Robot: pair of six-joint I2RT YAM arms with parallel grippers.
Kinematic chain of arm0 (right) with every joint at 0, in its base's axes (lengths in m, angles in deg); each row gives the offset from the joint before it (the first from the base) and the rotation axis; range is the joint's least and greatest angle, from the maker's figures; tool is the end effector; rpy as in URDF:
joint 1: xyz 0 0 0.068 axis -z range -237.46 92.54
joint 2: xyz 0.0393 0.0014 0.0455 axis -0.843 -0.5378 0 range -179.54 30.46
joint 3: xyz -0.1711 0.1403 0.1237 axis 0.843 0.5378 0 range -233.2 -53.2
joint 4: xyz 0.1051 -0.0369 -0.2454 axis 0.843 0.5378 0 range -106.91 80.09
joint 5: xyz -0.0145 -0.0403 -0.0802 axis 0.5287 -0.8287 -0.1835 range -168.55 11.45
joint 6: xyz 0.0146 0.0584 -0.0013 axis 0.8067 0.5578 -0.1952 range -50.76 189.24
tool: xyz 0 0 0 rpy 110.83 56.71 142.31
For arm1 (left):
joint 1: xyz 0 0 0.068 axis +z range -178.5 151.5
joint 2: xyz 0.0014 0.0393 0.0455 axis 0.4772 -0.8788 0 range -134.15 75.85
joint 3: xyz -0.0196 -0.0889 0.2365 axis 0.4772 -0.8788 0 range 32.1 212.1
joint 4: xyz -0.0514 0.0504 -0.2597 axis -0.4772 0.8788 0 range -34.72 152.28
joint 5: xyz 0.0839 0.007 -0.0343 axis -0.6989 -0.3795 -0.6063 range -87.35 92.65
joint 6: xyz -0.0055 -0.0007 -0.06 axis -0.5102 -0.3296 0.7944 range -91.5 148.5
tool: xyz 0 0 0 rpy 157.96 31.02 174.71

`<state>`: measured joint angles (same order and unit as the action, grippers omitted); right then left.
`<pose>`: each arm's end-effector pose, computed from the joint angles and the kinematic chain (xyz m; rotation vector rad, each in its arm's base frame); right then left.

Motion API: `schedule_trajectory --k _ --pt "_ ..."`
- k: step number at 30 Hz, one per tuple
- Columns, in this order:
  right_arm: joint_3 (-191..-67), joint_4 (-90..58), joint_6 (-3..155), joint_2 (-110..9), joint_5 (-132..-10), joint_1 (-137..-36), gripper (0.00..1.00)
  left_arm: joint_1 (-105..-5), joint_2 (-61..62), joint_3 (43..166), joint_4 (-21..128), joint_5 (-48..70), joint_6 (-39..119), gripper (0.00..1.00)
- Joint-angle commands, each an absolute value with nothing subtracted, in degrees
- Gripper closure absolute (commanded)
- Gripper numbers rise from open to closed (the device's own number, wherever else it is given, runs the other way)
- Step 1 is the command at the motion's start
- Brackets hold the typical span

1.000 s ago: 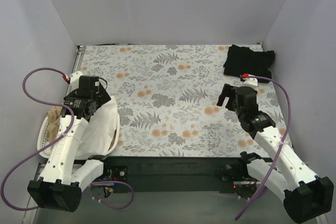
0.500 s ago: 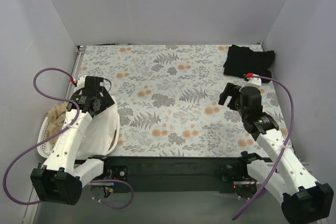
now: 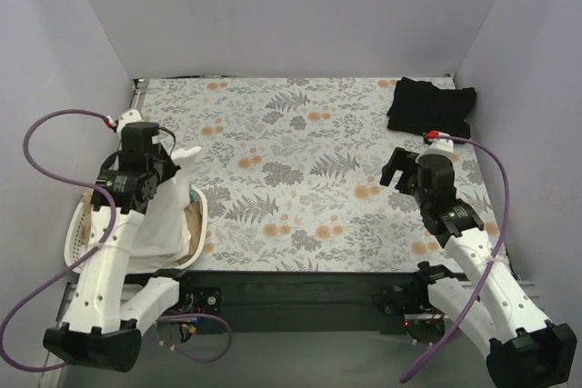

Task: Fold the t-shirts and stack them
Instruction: Grab the tshirt from the pile, then move the tshirt to the center of the board

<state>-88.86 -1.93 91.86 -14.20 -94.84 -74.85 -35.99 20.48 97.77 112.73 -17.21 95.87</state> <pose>0.2071 0.0517 0.2571 0.2723 1.9567 0.1725 0.1993 -0.0109 0.3335 -1.3061 1.9458 -0.2324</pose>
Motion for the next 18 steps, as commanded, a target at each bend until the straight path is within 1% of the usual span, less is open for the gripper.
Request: schedule_trajectory --k 1,2,5,8,10,15,18 --pt "-88.2 -3.4 91.6 -12.9 -94.6 -74.4 0.05 -35.9 23.9 108.1 109.3 -11.3 92.7 1.00" --pt "-88.3 -3.4 91.7 -13.0 -94.5 -74.3 0.05 -35.9 23.9 112.1 108.4 -9.0 91.9 1.00" --pt "-88.5 -3.3 91.8 -13.3 -94.2 -74.3 0.05 -35.9 24.0 118.6 103.8 -1.7 91.6 1.00" --pt "-88.5 -3.4 91.8 -13.3 -94.4 -74.3 0.05 -35.9 21.2 126.3 101.6 4.3 92.3 1.00" --pt "-88.4 -3.4 91.7 -13.1 -94.4 -74.3 0.05 -35.9 19.3 129.3 98.3 8.3 93.4 1.00" --pt "-88.4 -3.1 91.3 -12.9 -94.7 -74.3 0.05 -35.9 16.0 138.9 91.3 14.5 96.1 1.00" --pt "-88.3 -3.0 91.0 -12.8 -95.1 -74.1 0.05 -35.9 13.6 142.6 87.6 17.4 98.3 1.00"
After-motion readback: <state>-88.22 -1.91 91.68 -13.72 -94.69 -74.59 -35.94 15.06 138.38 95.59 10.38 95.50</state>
